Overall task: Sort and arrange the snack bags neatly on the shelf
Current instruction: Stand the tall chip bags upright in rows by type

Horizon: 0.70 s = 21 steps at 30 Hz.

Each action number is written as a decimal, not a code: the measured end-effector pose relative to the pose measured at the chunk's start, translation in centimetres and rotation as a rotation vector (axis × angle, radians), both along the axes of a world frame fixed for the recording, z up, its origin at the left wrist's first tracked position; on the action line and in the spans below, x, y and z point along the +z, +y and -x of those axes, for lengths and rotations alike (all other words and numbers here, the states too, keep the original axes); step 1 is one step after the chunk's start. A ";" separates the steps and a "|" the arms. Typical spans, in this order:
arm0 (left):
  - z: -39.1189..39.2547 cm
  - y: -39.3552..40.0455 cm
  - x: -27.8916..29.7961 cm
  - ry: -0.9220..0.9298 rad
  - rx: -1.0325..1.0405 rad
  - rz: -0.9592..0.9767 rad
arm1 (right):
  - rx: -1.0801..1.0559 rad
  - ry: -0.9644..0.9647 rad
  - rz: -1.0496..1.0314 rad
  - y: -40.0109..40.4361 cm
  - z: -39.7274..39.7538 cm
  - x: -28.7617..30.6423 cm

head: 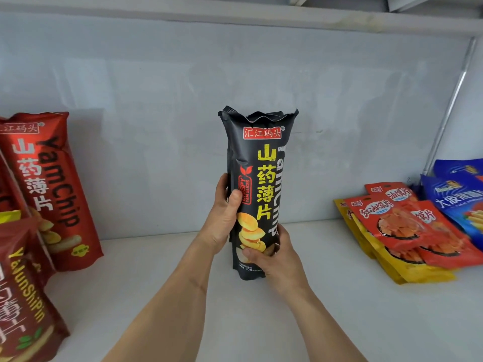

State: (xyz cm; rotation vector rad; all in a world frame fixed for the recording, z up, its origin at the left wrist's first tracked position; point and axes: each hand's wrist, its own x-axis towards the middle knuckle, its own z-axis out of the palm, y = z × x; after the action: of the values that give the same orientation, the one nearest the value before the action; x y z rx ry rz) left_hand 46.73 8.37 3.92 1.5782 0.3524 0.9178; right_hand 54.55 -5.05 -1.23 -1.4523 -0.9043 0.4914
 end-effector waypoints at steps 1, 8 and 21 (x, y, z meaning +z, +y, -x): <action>-0.2 0.1 -0.1 0.005 0.009 0.001 | -0.011 -0.006 0.006 0.2 -0.2 0.0; -1.4 1.1 -0.9 0.018 0.060 0.013 | -0.039 -0.027 0.017 1.4 -1.0 0.2; -0.4 0.6 -1.5 0.101 0.164 0.033 | -0.029 -0.043 0.067 2.3 -2.0 -1.1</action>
State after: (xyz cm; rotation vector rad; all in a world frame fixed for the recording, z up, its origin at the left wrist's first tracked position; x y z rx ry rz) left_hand 47.18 8.98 2.43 1.5856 0.5725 0.9542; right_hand 56.59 -2.71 -2.30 -1.5400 -0.9072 0.4743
